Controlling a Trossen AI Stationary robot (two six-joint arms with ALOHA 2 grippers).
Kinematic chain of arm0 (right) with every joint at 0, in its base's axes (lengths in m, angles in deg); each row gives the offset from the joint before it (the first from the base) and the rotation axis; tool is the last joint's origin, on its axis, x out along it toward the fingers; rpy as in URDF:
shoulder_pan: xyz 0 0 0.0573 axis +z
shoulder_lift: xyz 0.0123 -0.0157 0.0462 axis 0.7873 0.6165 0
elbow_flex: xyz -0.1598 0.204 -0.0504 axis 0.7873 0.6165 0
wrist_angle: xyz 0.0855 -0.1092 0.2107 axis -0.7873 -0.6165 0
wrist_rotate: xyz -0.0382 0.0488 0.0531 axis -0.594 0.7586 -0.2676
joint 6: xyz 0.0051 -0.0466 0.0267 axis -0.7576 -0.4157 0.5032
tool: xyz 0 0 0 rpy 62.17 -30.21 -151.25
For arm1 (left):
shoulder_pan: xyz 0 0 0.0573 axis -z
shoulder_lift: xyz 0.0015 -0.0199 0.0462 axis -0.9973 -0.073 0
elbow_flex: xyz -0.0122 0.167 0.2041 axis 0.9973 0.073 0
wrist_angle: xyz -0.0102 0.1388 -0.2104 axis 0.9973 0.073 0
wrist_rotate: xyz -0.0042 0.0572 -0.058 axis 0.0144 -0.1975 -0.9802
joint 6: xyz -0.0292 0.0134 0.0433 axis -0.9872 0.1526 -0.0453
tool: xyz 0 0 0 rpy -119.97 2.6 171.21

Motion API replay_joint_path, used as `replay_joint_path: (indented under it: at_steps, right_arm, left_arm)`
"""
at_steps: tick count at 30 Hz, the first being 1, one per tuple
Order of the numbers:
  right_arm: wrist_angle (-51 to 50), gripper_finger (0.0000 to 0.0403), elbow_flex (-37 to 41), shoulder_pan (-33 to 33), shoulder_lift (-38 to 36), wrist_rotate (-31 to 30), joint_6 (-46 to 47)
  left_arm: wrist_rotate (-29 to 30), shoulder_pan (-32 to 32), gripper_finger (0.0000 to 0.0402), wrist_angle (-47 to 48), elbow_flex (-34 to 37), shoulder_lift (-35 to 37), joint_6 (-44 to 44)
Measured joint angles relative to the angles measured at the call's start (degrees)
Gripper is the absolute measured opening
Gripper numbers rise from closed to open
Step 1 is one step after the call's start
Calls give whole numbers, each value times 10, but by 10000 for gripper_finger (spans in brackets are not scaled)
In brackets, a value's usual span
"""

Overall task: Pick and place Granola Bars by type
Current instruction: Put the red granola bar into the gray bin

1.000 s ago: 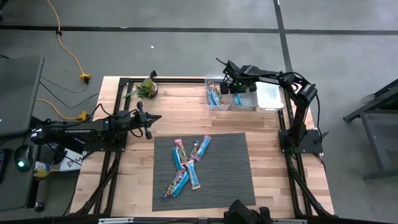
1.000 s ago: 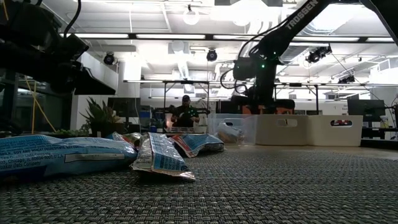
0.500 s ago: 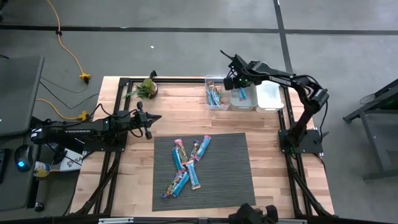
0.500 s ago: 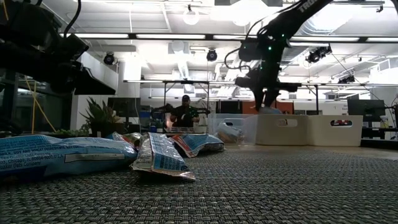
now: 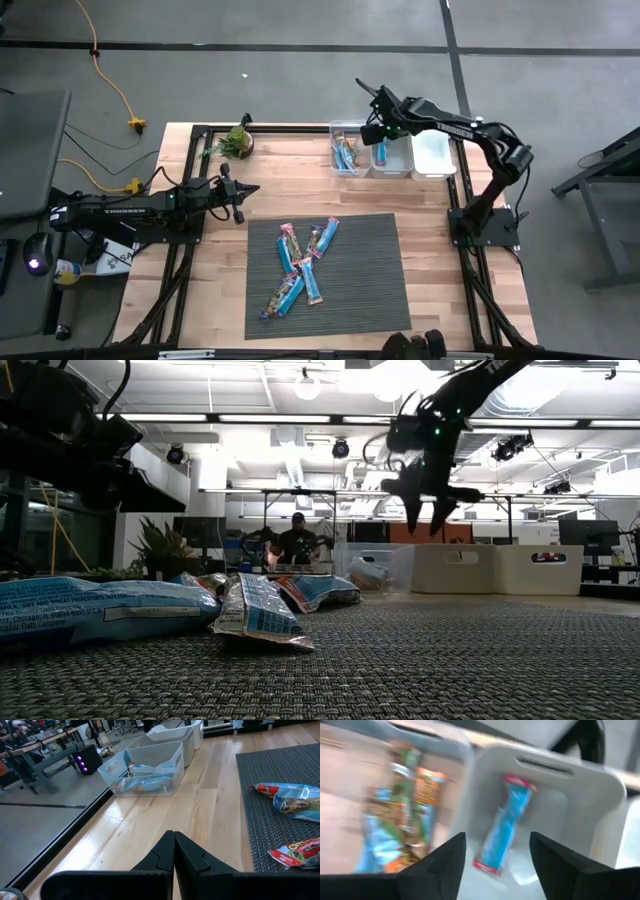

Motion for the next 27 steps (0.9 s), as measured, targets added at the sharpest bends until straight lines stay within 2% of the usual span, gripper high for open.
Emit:
replay_joint_path:
  at_steps: [6, 9, 12, 20, 27]
  right_arm:
    - [92, 217, 0, 35, -79, 61, -106]
    - [148, 216, 0, 72, -120, 105, -168]
    - [191, 218, 0, 117, -147, 117, -217]
    - [240, 218, -45, 219, -147, 60, -307]
    - [153, 217, -144, 266, -88, 28, -398]
  left_arm:
    - [0, 0, 1, 0, 0, 0, 0]
    - [0, 0, 1, 0, 0, 0, 0]
    - [0, 0, 1, 0, 0, 0, 0]
    - [0, 0, 1, 0, 0, 0, 0]
    - [0, 0, 1, 0, 0, 0, 0]
